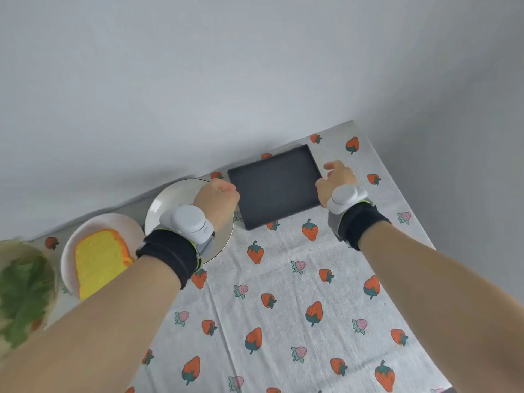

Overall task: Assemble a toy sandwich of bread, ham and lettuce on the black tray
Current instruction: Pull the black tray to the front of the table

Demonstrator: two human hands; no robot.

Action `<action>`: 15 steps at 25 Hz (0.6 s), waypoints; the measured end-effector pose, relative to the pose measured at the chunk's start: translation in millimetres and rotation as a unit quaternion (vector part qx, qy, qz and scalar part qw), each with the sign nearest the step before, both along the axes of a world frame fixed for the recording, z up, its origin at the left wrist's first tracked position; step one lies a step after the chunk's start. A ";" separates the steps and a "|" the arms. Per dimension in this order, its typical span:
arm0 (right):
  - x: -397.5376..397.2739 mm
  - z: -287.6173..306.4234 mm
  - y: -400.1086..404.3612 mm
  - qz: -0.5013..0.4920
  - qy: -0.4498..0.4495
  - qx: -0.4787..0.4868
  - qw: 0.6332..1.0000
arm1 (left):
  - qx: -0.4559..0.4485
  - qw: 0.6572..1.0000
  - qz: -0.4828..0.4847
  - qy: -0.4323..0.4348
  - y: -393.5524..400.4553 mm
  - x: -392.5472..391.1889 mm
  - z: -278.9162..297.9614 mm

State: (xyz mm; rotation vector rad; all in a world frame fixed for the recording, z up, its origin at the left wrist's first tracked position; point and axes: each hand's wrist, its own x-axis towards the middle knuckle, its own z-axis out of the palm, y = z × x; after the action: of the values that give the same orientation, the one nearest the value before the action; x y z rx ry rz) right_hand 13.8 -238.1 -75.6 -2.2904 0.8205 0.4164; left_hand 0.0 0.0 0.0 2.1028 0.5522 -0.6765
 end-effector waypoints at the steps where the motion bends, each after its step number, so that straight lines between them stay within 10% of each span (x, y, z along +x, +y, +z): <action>1: 0.8 -2.1 0.0 0.006 0.011 -0.022 1.000 | 0.007 1.000 -0.001 0.003 -1.6 2.2 -5.5; 15: -60.1 18.2 -11.0 0.034 0.033 -0.083 0.995 | 0.062 0.992 -0.113 0.005 -15.1 -30.6 -38.1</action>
State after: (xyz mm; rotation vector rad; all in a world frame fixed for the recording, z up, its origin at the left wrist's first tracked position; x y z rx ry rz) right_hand -46.3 -249.0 -57.4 -2.4753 0.8395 0.4729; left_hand -30.6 -15.1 -38.1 2.3032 0.3719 -0.7969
